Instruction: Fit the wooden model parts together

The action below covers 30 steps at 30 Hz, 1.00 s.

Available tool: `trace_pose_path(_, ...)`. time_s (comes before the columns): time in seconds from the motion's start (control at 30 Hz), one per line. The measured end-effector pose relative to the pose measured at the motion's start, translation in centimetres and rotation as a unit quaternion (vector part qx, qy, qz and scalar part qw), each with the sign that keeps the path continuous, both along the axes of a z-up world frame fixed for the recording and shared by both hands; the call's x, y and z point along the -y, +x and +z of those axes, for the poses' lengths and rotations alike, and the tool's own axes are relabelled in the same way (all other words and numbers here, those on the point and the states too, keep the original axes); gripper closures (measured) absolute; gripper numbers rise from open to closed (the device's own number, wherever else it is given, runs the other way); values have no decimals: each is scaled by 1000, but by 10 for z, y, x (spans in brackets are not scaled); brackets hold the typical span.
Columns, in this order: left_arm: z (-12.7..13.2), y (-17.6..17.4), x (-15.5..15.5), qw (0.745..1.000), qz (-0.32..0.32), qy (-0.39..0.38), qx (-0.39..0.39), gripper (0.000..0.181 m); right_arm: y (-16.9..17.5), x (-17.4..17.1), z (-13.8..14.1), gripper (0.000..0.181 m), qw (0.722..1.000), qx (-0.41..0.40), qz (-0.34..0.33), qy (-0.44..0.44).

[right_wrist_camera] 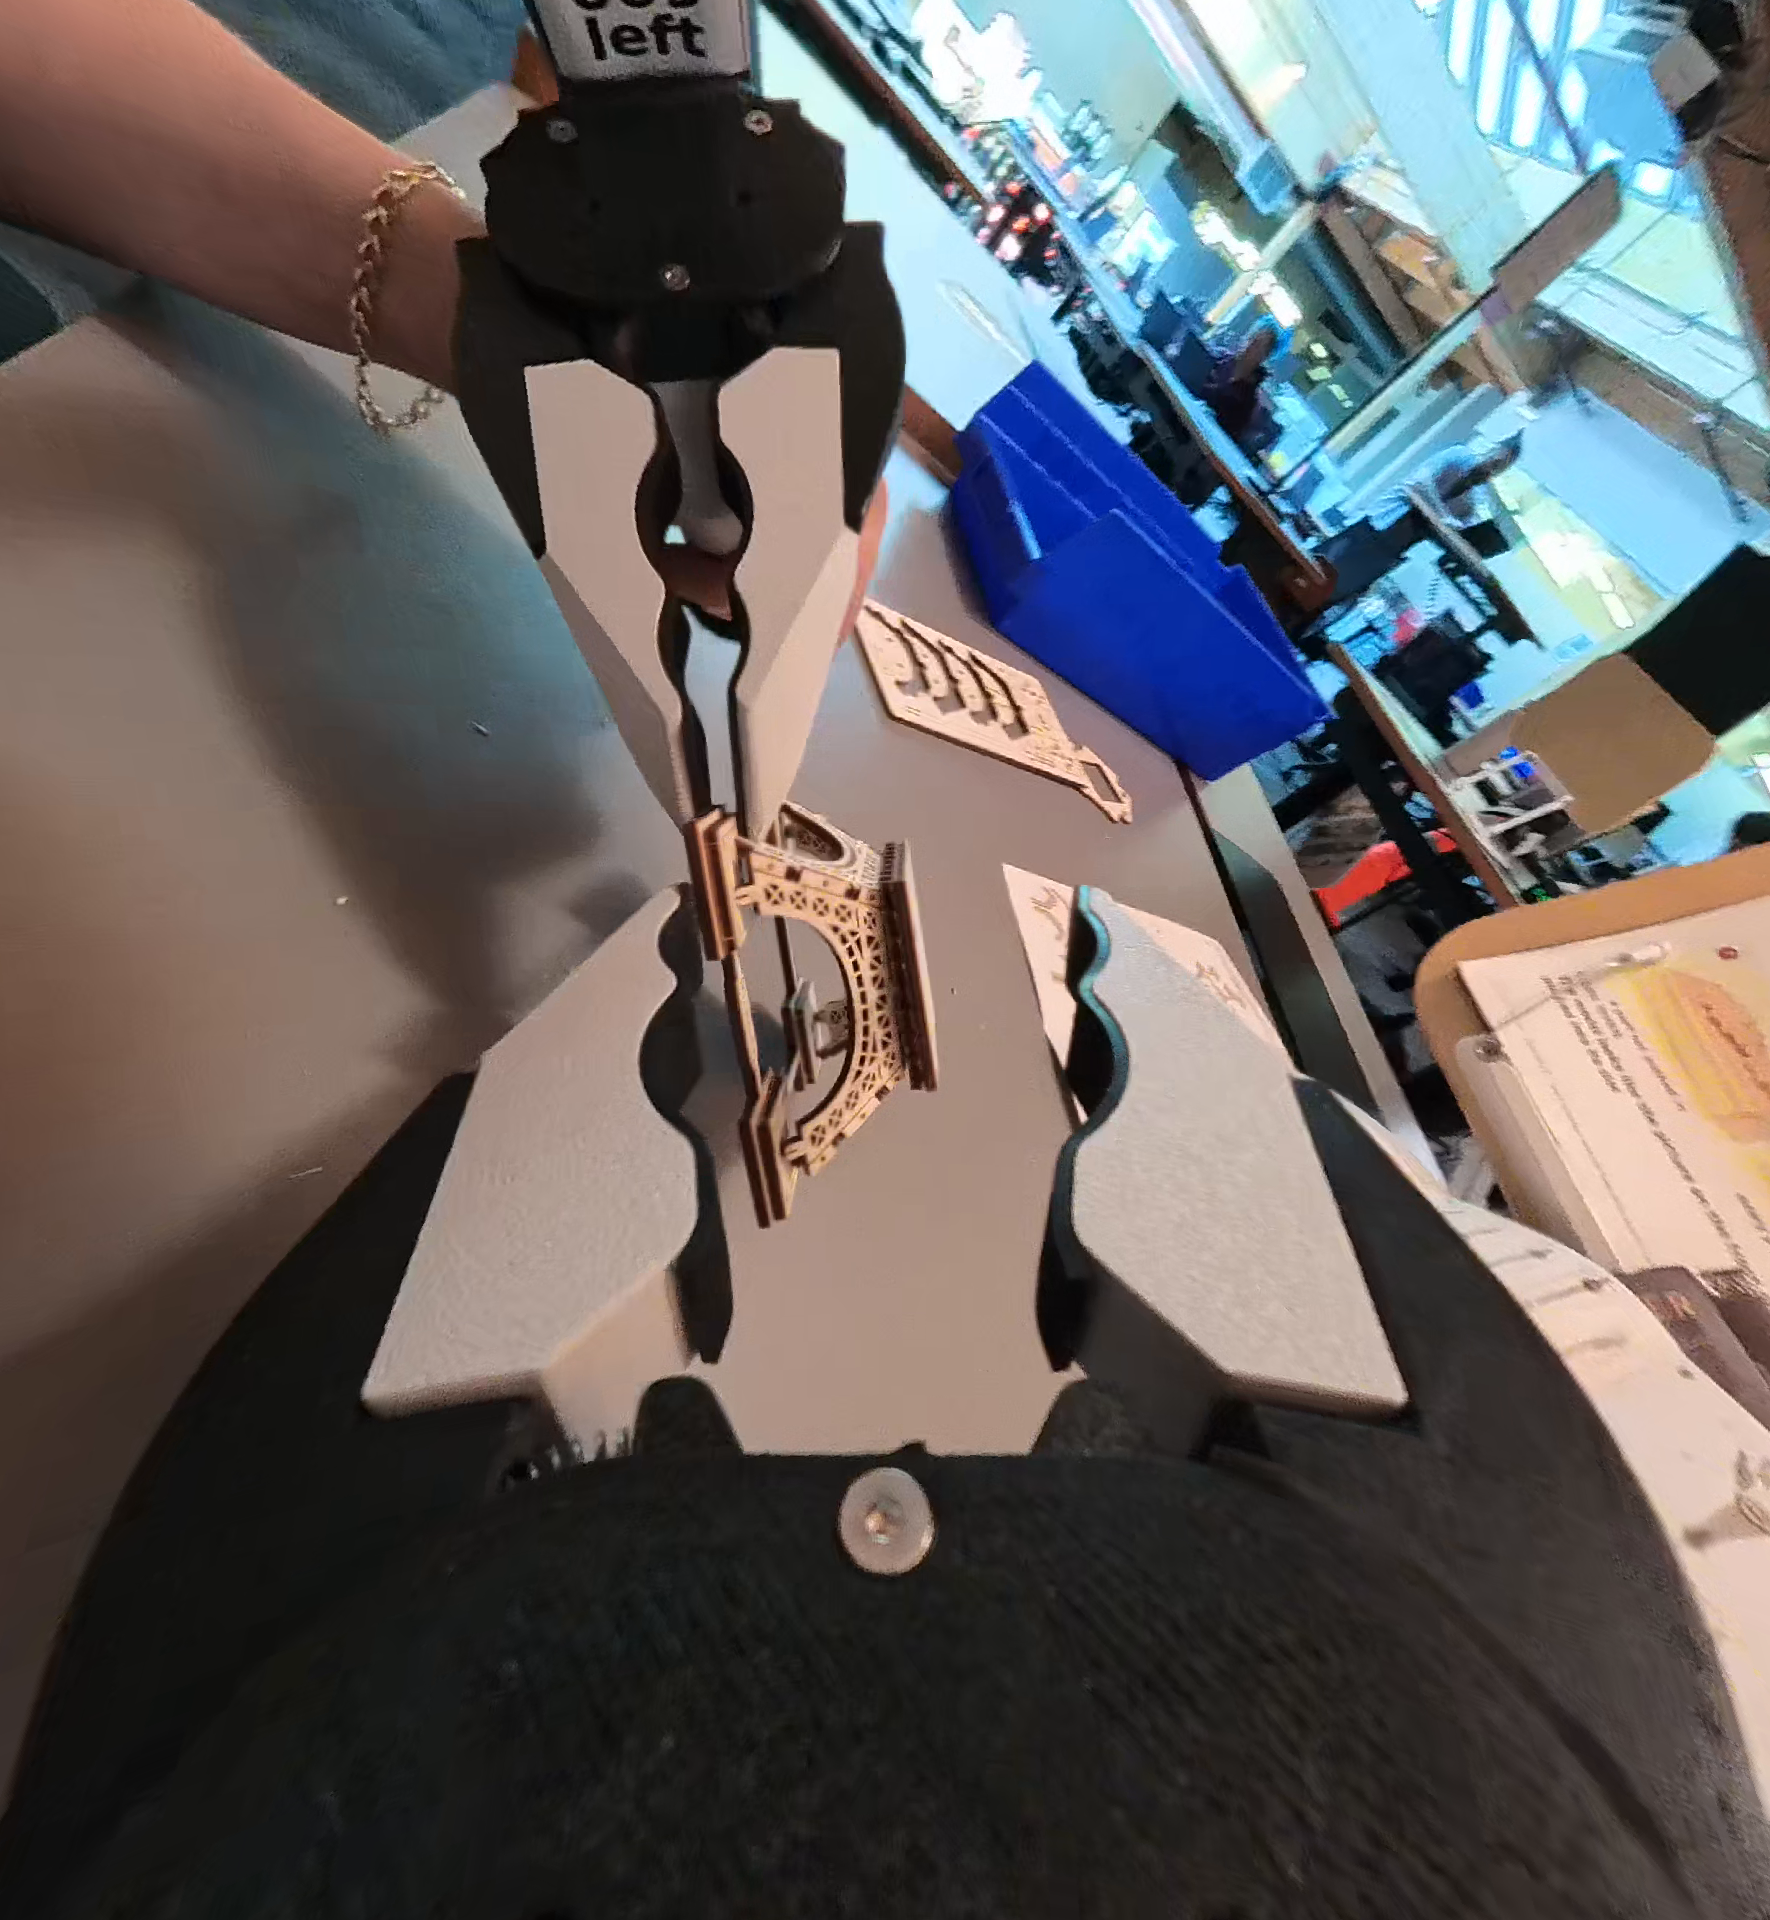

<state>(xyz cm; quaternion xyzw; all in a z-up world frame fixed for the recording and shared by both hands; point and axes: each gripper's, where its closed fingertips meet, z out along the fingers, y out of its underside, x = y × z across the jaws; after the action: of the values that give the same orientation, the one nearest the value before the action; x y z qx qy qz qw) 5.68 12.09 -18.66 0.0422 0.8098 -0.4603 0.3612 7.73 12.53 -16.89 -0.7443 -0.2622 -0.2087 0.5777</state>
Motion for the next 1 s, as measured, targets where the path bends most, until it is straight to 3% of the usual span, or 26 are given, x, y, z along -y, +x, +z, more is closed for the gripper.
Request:
trace_pose_path(0.13,-2,-2,1,1000,-7,4,-2,178,1,-8,-5,100,999,-14,24,-38)
trace_pose_path(0.37,0,0,-5,1000,-2,-5,-2,178,-10,-13,-16,137,994,-42,64,-73)
trace_pose_path(0.5,0,0,-7,1000,-3,-5,-3,179,-10,-16,-16,137,995,-49,59,-67)
trace_pose_path(0.6,-2,-2,-8,1000,-6,2,-3,178,-3,-18,-15,120,996,-50,38,-59)
trace_pose_path(0.7,-4,-3,-8,1000,-9,9,-3,178,-10,-16,-23,132,992,-66,58,-86)
trace_pose_path(1.0,-4,-3,-10,1000,-8,10,2,178,-9,-20,-23,134,993,-48,47,-93)
